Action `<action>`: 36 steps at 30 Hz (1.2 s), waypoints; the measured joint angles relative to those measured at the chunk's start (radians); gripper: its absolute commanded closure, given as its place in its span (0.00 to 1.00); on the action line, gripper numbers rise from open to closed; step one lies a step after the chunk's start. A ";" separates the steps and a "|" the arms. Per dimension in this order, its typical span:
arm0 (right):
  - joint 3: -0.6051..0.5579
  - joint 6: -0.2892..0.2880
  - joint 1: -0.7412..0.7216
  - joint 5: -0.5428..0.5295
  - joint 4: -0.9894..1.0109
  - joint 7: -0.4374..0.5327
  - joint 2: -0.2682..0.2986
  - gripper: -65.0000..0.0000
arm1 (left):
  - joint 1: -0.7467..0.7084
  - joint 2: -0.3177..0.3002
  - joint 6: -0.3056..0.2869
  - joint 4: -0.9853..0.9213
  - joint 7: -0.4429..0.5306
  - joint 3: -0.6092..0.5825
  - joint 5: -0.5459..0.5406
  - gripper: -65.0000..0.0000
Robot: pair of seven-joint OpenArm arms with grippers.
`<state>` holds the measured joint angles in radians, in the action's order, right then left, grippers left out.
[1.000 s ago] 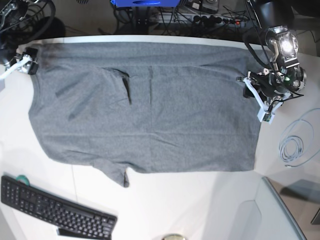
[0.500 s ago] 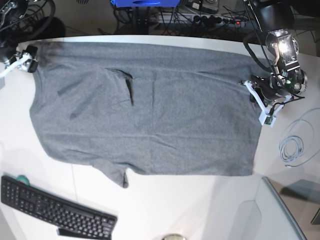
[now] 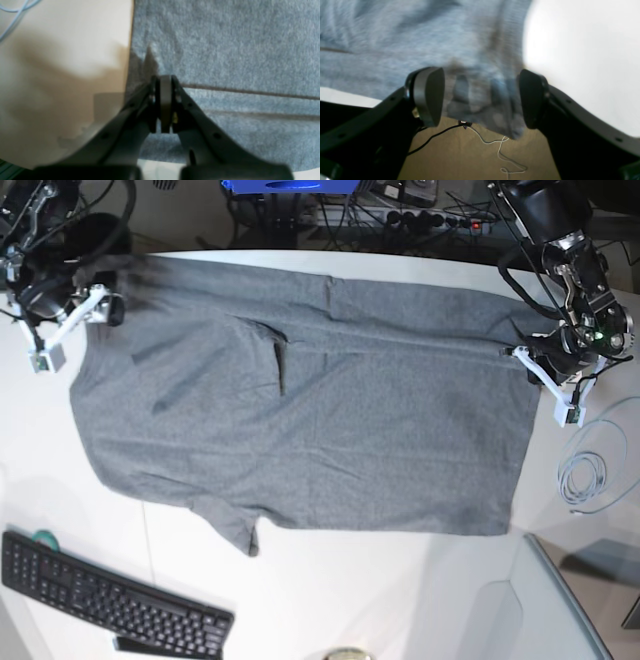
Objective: Layout the t-shirt on the table in an organized manner, then fold the t-shirt properly
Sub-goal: 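Pull the shirt edge with both grippers to straighten the folded shirt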
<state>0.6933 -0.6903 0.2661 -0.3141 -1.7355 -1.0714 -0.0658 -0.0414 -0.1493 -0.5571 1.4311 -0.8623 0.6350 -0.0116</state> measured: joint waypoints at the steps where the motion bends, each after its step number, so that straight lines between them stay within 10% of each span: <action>1: -0.013 0.000 0.000 0.000 0.000 0.000 0.000 0.33 | 0.007 0.000 0.000 -0.003 -0.003 0.000 0.006 1.00; 13: -0.063 0.000 0.000 0.000 0.000 0.003 0.002 0.33 | 0.024 0.000 0.073 -0.035 0.002 -0.002 0.003 1.00; 25: -0.063 0.000 0.002 0.000 0.000 0.002 0.002 0.33 | 0.064 -0.003 0.109 -0.024 0.005 0.005 -0.003 0.42; 33: -0.063 0.000 0.012 -0.001 -0.002 0.004 0.008 0.33 | 0.024 0.034 0.106 0.149 0.013 0.079 -0.011 0.44; 36: -0.063 0.000 0.022 0.001 -0.005 0.002 0.012 0.33 | -0.074 0.063 0.108 0.201 0.001 0.084 -0.004 0.72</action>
<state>0.6308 -0.6903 0.2878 -0.3130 -1.7401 -1.0698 -0.0540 -0.1154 -0.0864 -0.4488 1.6325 -0.8616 0.7185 -0.0154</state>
